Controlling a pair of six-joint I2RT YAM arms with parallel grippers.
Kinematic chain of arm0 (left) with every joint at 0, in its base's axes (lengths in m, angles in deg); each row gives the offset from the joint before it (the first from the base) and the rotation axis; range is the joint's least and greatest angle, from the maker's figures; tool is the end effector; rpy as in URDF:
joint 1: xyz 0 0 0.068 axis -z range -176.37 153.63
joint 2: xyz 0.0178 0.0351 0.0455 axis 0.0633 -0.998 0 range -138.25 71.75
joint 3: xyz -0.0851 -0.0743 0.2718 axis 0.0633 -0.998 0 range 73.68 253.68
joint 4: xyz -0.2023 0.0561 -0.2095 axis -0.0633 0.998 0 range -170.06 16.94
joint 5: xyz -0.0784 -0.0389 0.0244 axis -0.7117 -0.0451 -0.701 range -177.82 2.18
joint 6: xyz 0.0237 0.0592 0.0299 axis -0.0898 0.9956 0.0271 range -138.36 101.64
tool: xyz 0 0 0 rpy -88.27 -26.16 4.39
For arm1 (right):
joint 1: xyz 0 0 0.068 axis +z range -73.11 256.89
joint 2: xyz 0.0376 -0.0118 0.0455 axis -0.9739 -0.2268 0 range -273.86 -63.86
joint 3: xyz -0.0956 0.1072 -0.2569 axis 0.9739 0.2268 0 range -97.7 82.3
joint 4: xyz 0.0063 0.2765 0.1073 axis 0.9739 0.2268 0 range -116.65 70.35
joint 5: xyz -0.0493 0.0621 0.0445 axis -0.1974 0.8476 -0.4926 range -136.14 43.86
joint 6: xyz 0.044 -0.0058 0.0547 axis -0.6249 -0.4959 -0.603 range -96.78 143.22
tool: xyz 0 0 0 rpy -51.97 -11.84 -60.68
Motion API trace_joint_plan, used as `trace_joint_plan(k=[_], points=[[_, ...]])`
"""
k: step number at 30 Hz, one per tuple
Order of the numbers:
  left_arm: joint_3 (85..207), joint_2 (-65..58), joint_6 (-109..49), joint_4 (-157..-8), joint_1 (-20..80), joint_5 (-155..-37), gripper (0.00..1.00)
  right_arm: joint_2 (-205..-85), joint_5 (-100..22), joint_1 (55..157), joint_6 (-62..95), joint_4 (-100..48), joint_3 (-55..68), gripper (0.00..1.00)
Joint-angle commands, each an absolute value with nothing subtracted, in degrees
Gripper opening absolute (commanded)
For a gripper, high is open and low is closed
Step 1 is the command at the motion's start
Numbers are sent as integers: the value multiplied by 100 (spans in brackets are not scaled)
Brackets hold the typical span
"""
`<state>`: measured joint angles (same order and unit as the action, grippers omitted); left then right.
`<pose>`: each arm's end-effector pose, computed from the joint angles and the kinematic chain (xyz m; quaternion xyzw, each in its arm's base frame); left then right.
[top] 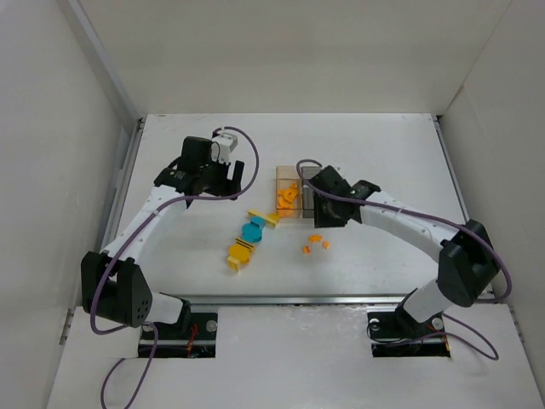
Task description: Sort the legos into containers by color
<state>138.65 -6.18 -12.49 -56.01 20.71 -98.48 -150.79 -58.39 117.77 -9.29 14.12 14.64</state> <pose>0.3342 -0.1137 0.3099 0.2179 0.8651 -0.1261 0.4339 0.2771 0.2238 0.2498 -0.0425 0.9600 0.0710 0.2676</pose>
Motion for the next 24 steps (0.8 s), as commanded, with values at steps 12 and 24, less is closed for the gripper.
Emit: trace_joint_plan(k=[12,24], points=[[13881,-427,-1379,-5791,2041,-9995,78,-15666,-6152,11688,-2459,1185,2148,34],[13933,-427,-1379,-5791,2041,-9943,78,-15860,-5837,11583,-2564,904,2473,38]])
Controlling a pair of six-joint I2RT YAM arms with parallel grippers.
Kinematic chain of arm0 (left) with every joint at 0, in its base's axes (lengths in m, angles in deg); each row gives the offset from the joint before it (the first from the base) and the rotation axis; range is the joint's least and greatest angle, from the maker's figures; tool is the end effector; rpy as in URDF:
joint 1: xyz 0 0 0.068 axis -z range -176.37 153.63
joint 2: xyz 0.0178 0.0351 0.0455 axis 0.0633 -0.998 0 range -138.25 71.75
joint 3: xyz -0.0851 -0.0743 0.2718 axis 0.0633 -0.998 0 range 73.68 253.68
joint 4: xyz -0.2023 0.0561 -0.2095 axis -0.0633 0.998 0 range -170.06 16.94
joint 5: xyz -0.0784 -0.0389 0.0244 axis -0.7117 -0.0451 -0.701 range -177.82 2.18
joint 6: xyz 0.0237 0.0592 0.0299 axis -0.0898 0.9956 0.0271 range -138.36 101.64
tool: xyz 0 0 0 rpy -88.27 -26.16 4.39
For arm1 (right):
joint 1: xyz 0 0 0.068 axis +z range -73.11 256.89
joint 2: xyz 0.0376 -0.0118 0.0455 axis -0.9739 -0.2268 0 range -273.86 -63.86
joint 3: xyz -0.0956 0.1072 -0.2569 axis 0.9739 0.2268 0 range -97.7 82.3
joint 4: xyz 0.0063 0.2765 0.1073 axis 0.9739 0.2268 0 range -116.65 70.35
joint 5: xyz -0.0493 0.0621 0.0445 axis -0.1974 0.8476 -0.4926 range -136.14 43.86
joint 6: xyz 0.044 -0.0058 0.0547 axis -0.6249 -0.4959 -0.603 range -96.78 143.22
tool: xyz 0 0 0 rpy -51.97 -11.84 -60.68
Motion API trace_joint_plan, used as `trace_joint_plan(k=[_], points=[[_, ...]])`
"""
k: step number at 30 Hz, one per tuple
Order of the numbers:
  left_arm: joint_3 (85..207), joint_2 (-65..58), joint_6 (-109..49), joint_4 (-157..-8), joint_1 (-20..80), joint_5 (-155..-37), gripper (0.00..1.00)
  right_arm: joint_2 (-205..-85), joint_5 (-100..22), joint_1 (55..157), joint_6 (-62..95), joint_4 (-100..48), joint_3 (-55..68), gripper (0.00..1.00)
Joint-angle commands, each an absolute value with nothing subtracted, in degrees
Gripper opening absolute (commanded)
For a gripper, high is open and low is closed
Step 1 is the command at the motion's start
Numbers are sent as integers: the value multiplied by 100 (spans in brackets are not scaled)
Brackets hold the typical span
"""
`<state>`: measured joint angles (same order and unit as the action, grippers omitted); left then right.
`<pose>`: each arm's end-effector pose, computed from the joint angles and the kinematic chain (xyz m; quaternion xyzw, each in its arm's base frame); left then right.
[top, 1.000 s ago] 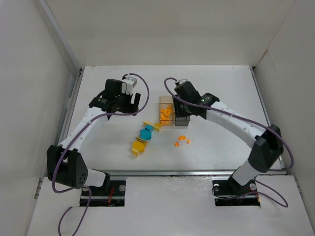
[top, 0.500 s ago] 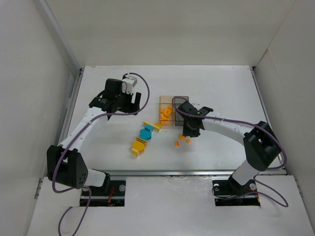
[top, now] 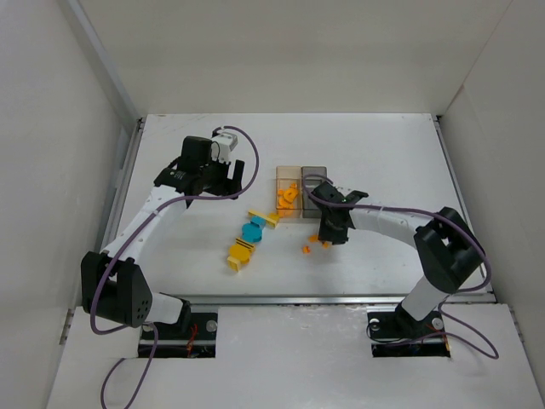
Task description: Sort the legos into containers by color
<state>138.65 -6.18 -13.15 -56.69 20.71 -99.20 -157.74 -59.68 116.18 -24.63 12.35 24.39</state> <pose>0.3348 -0.1146 0.3112 0.2155 0.8625 -0.1344 0.4376 0.2691 0.2028 0.1562 0.0889 0.9806 0.0049 0.1746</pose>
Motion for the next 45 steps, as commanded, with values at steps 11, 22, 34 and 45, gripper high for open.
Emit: trace_joint_plan(k=[11,22,34,45], points=[[13986,-427,-1379,-5791,2041,-9890,78,-16185,-5616,11583,-2380,798,2473,39],[13986,-427,-1379,-5791,2041,-9837,78,-16010,-5555,11583,-2222,974,2526,25],[13802,-375,-1379,-5844,2041,-9732,78,-14736,-6169,12171,-1160,818,1947,0],[13872,-427,-1326,-5897,1989,-9450,78,-16658,-6363,12049,64,674,-750,0]])
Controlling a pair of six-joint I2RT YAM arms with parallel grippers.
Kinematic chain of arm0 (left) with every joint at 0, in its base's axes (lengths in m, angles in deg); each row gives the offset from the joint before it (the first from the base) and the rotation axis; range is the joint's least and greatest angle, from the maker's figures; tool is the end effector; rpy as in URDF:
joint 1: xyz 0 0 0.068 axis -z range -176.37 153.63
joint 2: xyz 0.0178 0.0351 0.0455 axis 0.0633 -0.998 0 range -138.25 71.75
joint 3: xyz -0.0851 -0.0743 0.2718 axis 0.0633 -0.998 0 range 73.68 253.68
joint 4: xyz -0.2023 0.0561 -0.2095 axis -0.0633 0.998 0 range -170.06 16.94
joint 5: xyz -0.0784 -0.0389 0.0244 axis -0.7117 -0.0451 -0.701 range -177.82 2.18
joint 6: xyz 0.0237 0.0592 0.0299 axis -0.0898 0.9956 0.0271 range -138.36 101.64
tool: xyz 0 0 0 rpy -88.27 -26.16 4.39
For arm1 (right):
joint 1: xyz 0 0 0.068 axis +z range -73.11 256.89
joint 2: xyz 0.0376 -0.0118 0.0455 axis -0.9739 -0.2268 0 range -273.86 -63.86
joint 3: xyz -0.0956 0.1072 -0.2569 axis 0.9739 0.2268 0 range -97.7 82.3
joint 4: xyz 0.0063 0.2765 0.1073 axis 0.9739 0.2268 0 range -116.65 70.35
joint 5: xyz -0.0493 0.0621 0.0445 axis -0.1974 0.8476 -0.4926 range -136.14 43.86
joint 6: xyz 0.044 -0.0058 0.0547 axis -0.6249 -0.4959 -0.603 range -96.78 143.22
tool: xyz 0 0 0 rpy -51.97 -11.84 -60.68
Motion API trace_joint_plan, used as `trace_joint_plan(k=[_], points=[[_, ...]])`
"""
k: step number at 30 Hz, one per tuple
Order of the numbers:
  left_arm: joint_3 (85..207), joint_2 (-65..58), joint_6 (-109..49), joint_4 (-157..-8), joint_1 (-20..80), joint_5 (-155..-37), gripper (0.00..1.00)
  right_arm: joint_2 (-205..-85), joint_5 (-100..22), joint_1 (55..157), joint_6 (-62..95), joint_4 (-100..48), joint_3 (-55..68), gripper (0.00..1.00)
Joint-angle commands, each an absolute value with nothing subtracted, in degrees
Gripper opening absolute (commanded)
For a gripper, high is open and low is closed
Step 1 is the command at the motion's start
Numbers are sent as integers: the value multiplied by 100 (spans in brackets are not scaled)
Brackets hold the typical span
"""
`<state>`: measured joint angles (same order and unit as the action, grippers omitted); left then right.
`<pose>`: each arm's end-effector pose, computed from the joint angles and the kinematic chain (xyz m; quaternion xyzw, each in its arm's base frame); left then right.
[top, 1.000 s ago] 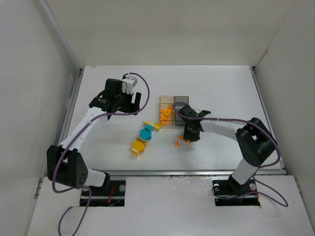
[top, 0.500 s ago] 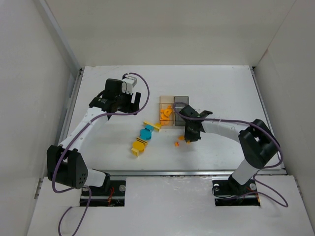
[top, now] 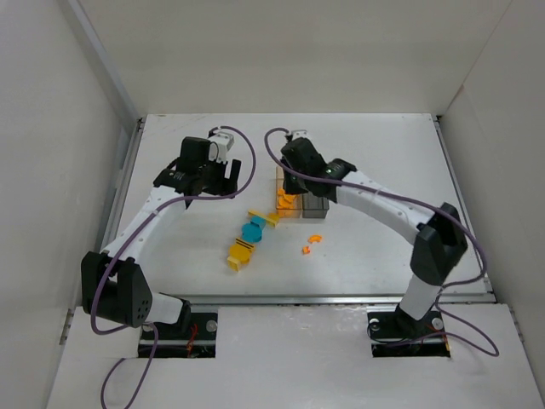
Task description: Sort the legos into containers by color
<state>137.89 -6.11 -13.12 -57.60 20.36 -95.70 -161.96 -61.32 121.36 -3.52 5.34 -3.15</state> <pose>0.3368 -0.1093 0.3077 0.2000 0.8671 -0.1062 0.4437 0.3253 0.2983 0.3024 -0.0906 0.9115 0.1235 0.3817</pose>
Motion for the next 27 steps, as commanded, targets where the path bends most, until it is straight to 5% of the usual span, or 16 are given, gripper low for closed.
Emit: trace_joint_plan(k=[1,8,12,27], points=[[13872,-427,-1326,-5897,1989,-9450,78,-16965,-6363,11979,64,762,-1083,0],[13872,-541,-1326,-5897,1874,-9345,78,-17810,-6416,11758,213,939,-1762,8],[13872,-594,-1326,-5897,1822,-9345,78,-17969,-6267,11758,292,991,-1842,30],[13872,-647,-1326,-5897,1822,-9398,78,-18031,-6029,11706,398,991,-1842,44]])
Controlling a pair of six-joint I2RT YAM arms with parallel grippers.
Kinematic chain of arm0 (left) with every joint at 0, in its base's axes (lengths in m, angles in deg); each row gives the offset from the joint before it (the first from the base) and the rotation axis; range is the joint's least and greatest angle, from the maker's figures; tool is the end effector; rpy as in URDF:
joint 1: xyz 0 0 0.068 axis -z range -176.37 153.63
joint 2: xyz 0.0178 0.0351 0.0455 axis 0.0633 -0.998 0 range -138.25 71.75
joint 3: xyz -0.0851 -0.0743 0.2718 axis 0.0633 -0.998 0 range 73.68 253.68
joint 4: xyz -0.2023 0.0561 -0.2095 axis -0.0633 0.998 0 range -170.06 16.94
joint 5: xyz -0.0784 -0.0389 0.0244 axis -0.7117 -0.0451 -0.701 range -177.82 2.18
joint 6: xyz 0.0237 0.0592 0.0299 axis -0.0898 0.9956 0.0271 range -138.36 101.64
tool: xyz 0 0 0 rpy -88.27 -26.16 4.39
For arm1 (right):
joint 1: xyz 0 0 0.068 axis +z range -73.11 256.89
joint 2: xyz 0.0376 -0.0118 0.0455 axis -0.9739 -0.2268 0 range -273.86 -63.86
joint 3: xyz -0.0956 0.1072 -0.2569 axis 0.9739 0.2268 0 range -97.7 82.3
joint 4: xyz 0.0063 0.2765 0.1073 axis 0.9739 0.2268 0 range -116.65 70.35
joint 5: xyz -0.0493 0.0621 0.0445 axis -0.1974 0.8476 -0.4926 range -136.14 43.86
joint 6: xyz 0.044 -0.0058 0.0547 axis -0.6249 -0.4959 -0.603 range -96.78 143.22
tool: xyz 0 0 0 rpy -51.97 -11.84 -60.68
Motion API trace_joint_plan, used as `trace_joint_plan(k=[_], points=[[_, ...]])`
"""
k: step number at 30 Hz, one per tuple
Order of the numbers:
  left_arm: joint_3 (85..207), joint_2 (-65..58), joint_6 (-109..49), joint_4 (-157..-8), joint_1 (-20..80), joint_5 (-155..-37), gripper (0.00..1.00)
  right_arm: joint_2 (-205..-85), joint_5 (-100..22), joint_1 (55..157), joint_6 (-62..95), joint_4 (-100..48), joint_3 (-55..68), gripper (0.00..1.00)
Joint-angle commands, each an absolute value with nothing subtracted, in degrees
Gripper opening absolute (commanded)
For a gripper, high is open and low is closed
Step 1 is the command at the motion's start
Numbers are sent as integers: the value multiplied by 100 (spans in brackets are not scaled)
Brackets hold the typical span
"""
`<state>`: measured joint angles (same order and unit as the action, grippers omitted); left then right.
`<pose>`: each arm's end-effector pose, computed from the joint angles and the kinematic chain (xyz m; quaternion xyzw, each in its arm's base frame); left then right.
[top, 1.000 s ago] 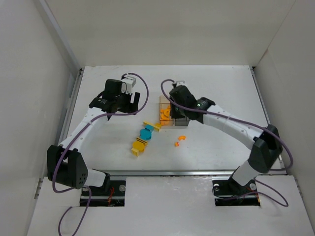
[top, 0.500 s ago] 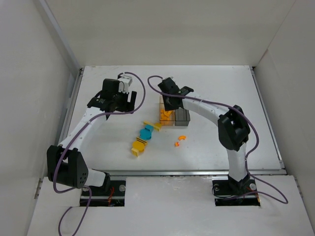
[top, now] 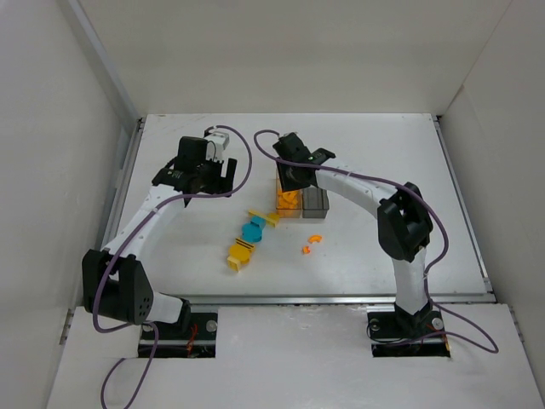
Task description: Sort the legos into containers by color
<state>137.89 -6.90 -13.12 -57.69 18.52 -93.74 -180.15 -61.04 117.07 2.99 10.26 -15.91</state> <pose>0.3435 -0.0973 0.3031 0.1788 0.8752 -0.0836 0.4416 0.3977 0.3165 0.2333 -0.1253 0.9381 0.0432 0.3199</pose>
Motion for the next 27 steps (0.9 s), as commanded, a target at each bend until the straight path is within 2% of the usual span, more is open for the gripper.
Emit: trace_joint_plan(k=[1,2,6,8,14,18,22,27], points=[[13872,-647,-1326,-5897,1822,-9398,78,-18031,-6029,11706,398,991,-1842,41],[13872,-647,-1326,-5897,1822,-9398,78,-18031,-6029,11706,398,991,-1842,41],[13872,-595,-1326,-5897,1822,-9398,78,-17751,-6029,11706,398,1044,-1737,28],[13872,-594,-1326,-5897,1822,-9398,78,-17575,-6029,11706,398,1105,-1675,25],[13872,-542,-1326,-5897,1822,-9450,78,-16512,-6047,11706,389,1396,-649,47],[13872,-490,-1326,-5897,1822,-9564,78,-15782,-5688,11706,336,1448,432,54],[13819,-489,-1378,-5897,1822,-9635,78,-15474,-5345,11758,-59,1335,1364,56],[13766,-384,-1379,-5897,1822,-9749,78,-15473,-5344,11916,-525,869,1884,73]])
